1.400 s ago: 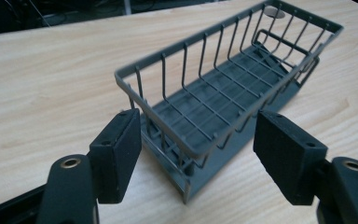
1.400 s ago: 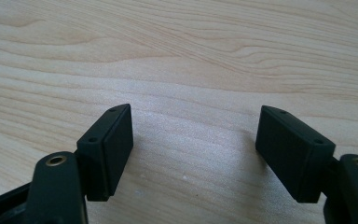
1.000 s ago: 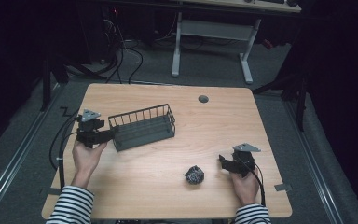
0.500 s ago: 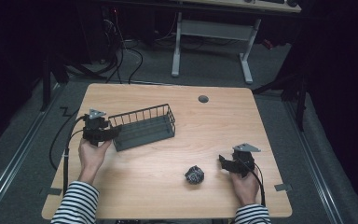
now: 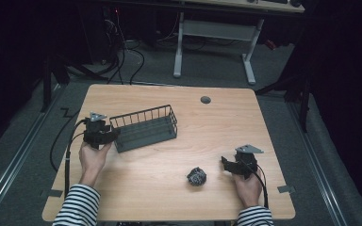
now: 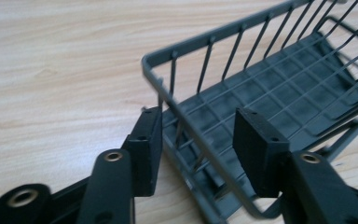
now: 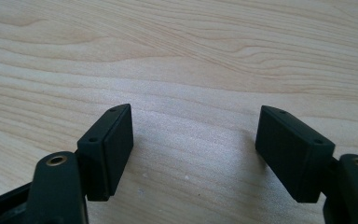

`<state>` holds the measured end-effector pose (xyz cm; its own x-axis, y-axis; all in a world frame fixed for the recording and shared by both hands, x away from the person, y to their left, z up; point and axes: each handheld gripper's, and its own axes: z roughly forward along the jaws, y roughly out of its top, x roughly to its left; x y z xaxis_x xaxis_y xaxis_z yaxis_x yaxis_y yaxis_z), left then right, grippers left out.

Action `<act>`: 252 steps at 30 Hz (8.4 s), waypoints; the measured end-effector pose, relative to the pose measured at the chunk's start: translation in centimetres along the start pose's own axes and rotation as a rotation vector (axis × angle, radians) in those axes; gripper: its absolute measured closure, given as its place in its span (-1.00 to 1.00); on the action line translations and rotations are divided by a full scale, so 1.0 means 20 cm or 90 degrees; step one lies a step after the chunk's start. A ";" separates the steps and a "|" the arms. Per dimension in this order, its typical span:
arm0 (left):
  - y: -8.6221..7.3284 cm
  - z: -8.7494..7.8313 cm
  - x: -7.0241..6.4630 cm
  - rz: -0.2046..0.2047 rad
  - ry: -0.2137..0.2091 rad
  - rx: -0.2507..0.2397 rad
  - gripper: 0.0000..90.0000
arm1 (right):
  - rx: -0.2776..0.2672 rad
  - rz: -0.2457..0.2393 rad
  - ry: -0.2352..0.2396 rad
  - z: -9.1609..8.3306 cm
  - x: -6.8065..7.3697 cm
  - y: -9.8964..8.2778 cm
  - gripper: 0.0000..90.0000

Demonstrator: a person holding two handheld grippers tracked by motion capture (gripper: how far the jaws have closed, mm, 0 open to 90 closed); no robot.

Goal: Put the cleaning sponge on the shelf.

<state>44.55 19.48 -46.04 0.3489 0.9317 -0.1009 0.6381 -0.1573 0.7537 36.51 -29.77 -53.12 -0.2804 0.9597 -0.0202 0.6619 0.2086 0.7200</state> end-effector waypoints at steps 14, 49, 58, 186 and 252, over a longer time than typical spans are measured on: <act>-0.04 -0.02 -0.02 0.015 -0.007 -0.008 0.37 | 0.000 -0.001 0.000 0.00 0.00 0.00 -0.39; -0.11 -0.06 -0.24 0.050 -0.069 -0.014 0.33 | 0.000 0.000 0.000 0.00 0.00 0.00 -0.39; -0.10 -0.03 -0.33 0.063 -0.090 -0.013 0.30 | 0.000 0.000 0.000 0.00 0.00 0.00 -0.39; -0.52 -0.02 0.04 0.025 0.054 0.020 -0.52 | -0.045 -0.098 0.119 -0.27 0.19 -0.09 -0.41; -0.52 -0.02 0.05 0.027 0.050 0.021 -0.53 | -0.025 -0.243 0.254 -0.24 0.56 0.06 -0.13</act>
<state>37.95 22.08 -53.76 0.3224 0.9465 -0.0173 0.6461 -0.2067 0.7347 30.75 -19.63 -49.16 -0.7418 0.6702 -0.0259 0.4373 0.5126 0.7390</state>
